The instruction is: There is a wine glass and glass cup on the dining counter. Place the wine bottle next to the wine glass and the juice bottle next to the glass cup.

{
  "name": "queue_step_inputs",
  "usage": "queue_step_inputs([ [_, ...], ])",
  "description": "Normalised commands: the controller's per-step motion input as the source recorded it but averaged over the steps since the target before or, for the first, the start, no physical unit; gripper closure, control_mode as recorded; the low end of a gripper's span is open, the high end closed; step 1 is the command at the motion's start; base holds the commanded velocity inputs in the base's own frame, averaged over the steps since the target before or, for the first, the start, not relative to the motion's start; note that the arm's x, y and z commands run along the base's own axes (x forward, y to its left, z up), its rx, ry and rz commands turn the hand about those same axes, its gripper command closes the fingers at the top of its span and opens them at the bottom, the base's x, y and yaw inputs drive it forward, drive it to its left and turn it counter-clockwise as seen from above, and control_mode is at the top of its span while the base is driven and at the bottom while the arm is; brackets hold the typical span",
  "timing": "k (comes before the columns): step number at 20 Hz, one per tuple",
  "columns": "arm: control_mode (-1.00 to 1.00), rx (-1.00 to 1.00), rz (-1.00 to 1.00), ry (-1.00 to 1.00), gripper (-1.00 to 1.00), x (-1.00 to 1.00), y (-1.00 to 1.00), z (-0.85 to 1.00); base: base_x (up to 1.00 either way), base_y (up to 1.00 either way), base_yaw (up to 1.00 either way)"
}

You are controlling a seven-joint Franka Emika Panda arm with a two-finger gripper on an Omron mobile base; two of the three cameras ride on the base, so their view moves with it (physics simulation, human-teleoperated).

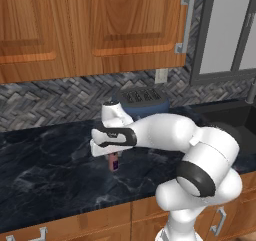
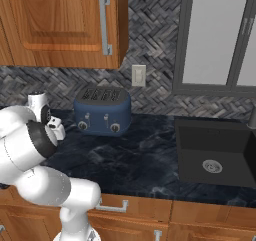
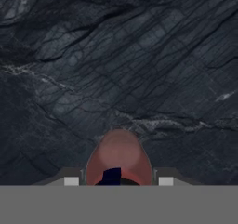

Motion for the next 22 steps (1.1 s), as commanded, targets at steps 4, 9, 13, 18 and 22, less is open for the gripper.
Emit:
queue_step_inputs([
  [4,-1.00,-0.02,0.00,-0.05,1.00,-0.19,0.03,0.35,0.00,0.00,0.00],
  [9,-1.00,-0.04,0.00,-0.09,1.00,-0.34,0.02,0.33,0.00,0.00,0.00],
  [13,-1.00,0.00,0.00,0.00,1.00,-0.29,-0.08,0.21,0.00,0.00,0.00],
  [18,-1.00,0.00,0.00,-0.01,1.00,-0.30,-0.12,0.26,0.00,0.00,0.00],
  [22,-1.00,0.00,0.00,-0.03,1.00,-0.29,-0.15,0.20,0.00,0.00,0.00],
])
